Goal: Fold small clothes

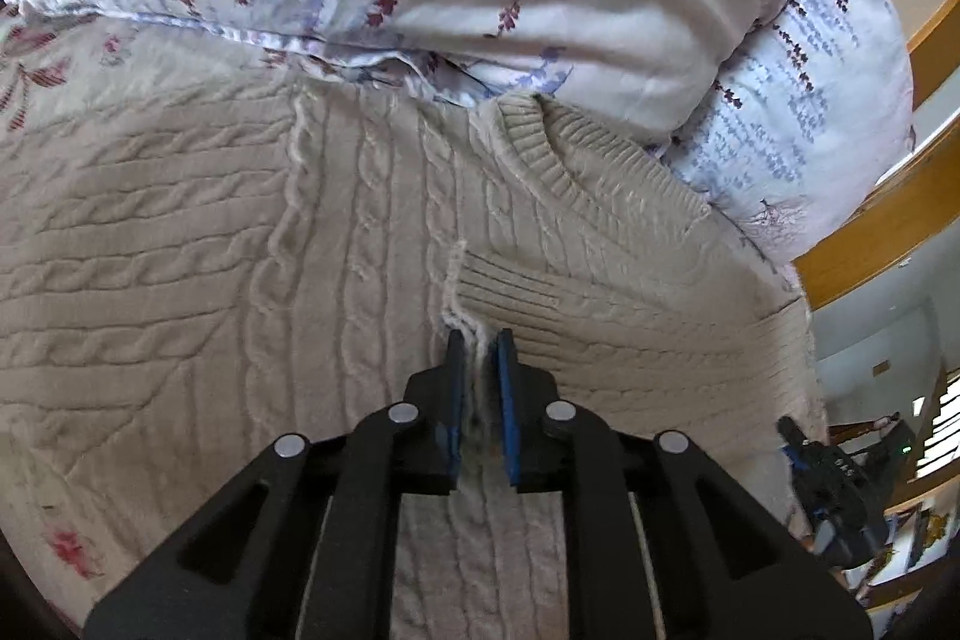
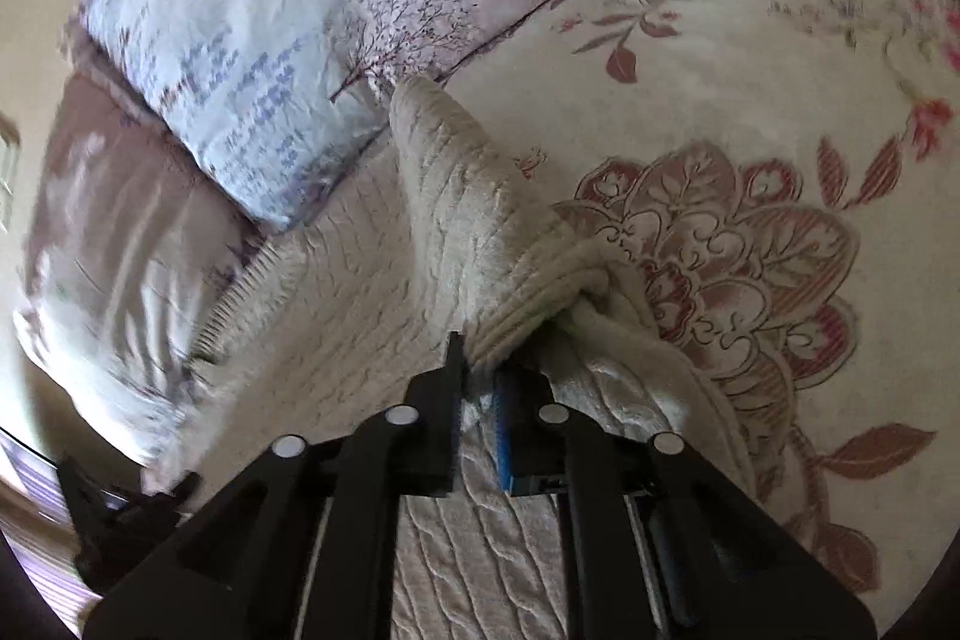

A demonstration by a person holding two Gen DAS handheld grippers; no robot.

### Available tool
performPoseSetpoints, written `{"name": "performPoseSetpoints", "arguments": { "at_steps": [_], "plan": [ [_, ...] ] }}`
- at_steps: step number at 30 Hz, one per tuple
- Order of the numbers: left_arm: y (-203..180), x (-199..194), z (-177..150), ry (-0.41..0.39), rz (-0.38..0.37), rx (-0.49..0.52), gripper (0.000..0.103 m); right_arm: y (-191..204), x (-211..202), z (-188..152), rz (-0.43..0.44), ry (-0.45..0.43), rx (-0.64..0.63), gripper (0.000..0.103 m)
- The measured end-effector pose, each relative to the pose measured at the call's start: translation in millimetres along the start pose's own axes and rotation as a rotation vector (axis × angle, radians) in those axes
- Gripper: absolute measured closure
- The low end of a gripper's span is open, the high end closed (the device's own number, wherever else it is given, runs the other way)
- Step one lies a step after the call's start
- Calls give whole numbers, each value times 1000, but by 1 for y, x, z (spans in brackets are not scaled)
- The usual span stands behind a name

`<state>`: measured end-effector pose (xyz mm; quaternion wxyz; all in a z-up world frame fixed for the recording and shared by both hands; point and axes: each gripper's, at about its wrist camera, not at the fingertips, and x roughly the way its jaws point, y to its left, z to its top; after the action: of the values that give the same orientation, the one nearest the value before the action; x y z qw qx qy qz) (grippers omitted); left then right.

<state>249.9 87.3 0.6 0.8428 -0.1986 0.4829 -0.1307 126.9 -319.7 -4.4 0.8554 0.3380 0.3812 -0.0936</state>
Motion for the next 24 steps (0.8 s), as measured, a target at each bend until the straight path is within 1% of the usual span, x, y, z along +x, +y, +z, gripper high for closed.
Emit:
{"name": "performPoseSetpoints", "arguments": {
  "at_steps": [1, 2, 3, 4, 5, 6, 8, 10, 11, 12, 14, 15, 16, 17, 19, 21, 22, 24],
  "plan": [
    [2, -6, -1, -10, 7, 3, 82, 3, -4, -1, -25, -8, -18, 86],
    [5, -14, -1, -22, -1, 4, 69, 6, -5, -3, -40, -21, -25, 76],
    [11, -26, -3, -41, -14, -1, 57, 7, -9, -4, -65, -41, -31, 69],
    [16, -35, -4, -56, -24, -7, 54, 5, -16, -6, -99, -75, -37, 56],
    [24, -47, -9, -75, -39, -15, 50, 3, -22, -7, -106, -104, -42, 53],
    [39, -66, -16, -103, -55, -30, 45, 2, -24, -7, -107, -113, -45, 53],
    [59, -91, -26, -150, -54, -64, 40, -2, -32, -5, -77, -134, -26, 53],
    [87, -119, -38, -206, -33, -112, 39, -4, -40, -2, -65, -170, -16, 53],
    [102, -133, -43, -233, -7, -143, 39, -2, -44, 0, -53, -197, -38, 53],
    [123, -148, -50, -264, 30, -190, 39, 3, -42, 2, -44, -202, -53, 53],
    [153, -166, -57, -296, 67, -277, 39, 9, -34, 8, 16, -165, -83, 53],
    [166, -171, -60, -302, 75, -313, 41, 11, -26, 10, 38, -126, -92, 53],
    [185, -178, -65, -310, 80, -374, 41, 14, -19, 11, 36, -92, -101, 51],
    [199, -182, -68, -318, 78, -420, 41, 18, -10, 11, 11, -48, -114, 44],
    [222, -186, -71, -327, 62, -513, 41, 18, 8, 10, -50, 33, -113, 42],
    [239, -187, -74, -339, 18, -590, 43, 21, 5, 3, -45, 10, -120, 40],
    [244, -187, -74, -349, -3, -621, 44, 23, 3, -1, -26, 13, -134, 37],
    [251, -187, -73, -368, -28, -673, 44, 26, 0, -7, 21, 27, -140, 36]
  ]
}}
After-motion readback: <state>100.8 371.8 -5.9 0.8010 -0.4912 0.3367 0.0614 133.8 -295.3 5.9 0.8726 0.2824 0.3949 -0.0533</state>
